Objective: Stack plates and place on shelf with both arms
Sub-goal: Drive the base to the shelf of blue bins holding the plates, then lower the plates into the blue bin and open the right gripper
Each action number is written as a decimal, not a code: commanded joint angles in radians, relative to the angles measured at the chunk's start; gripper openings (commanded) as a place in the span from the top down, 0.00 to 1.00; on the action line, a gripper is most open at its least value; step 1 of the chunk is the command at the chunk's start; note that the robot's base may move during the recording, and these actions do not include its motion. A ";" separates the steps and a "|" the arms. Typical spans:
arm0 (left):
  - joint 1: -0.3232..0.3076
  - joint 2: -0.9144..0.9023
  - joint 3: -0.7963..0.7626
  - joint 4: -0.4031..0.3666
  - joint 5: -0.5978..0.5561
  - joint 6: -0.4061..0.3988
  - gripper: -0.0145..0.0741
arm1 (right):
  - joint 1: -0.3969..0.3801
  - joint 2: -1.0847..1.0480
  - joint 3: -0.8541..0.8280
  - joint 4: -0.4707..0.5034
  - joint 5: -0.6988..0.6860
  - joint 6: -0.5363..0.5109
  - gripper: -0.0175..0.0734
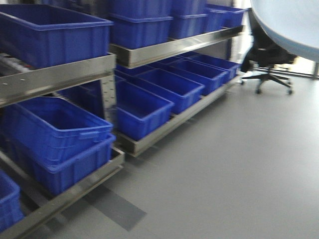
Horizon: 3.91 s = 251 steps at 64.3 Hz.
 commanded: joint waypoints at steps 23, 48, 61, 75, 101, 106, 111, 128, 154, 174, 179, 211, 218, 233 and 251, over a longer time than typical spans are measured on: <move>0.001 0.011 -0.031 0.000 -0.078 -0.002 0.74 | -0.004 0.003 -0.030 -0.010 -0.095 -0.001 0.75; 0.001 0.011 -0.031 0.000 -0.078 -0.002 0.74 | -0.004 0.003 -0.030 -0.010 -0.095 -0.001 0.75; 0.001 0.011 -0.031 0.000 -0.078 -0.002 0.74 | -0.004 0.003 -0.030 -0.010 -0.095 -0.001 0.75; 0.001 0.011 -0.031 0.000 -0.078 -0.002 0.74 | -0.004 0.003 -0.030 -0.010 -0.095 -0.001 0.75; 0.001 0.011 -0.031 0.000 -0.078 -0.002 0.74 | -0.004 0.009 -0.030 -0.010 -0.095 -0.001 0.75; 0.001 0.011 -0.031 0.000 -0.078 -0.002 0.74 | -0.004 0.009 -0.030 -0.010 -0.095 -0.001 0.75; 0.001 0.011 -0.031 0.000 -0.078 -0.002 0.74 | -0.004 0.009 -0.030 -0.010 -0.095 -0.001 0.75; 0.001 0.011 -0.031 0.000 -0.078 -0.002 0.74 | -0.004 0.009 -0.030 -0.010 -0.095 -0.001 0.75; 0.001 0.011 -0.031 0.000 -0.078 -0.002 0.74 | -0.004 0.009 -0.030 -0.010 -0.095 -0.001 0.75; 0.001 0.011 -0.031 0.000 -0.078 -0.002 0.74 | -0.004 0.009 -0.030 -0.010 -0.095 -0.001 0.75; 0.001 0.011 -0.031 0.000 -0.078 -0.002 0.74 | -0.004 0.009 -0.030 -0.010 -0.095 -0.001 0.75; 0.001 0.011 -0.031 0.000 -0.078 -0.002 0.74 | -0.004 0.110 -0.036 -0.010 -0.301 -0.001 0.75; 0.001 0.011 -0.031 0.000 -0.078 -0.002 0.74 | -0.004 0.199 -0.074 -0.010 -0.405 -0.001 0.75; 0.001 0.011 -0.031 0.000 -0.078 -0.002 0.74 | -0.004 0.440 -0.244 -0.010 -0.487 -0.001 0.75; 0.001 0.011 -0.031 0.000 -0.078 -0.002 0.74 | -0.004 0.614 -0.372 -0.009 -0.496 -0.001 0.19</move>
